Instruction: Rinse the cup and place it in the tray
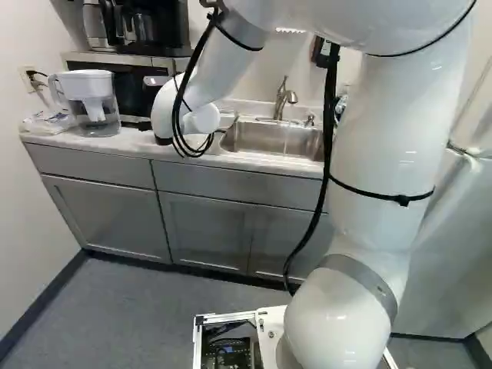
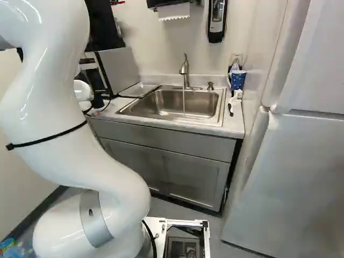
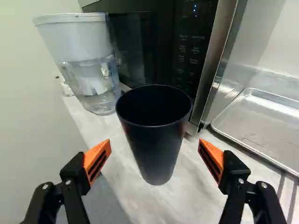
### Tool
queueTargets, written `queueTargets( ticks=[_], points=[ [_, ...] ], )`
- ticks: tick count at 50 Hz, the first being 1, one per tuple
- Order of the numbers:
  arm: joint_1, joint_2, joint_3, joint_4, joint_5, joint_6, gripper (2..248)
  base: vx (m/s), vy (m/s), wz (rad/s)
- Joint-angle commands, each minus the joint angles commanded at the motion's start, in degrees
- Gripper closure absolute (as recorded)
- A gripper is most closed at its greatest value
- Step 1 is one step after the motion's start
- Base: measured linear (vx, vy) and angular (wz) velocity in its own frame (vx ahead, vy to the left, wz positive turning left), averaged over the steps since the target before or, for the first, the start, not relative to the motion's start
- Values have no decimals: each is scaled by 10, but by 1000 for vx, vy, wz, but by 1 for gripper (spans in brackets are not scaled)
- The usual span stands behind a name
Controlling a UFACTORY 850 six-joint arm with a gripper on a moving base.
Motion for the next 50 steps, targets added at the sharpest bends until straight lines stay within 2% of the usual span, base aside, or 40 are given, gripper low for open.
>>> queueTargets(
  ticks=[47,48,50],
  points=[
    [3,-27,-26,0,2,0,3,0,0,0],
    [3,-27,-26,0,2,0,35,0,0,0],
    [3,-27,-26,0,2,0,35,0,0,0]
  ],
)
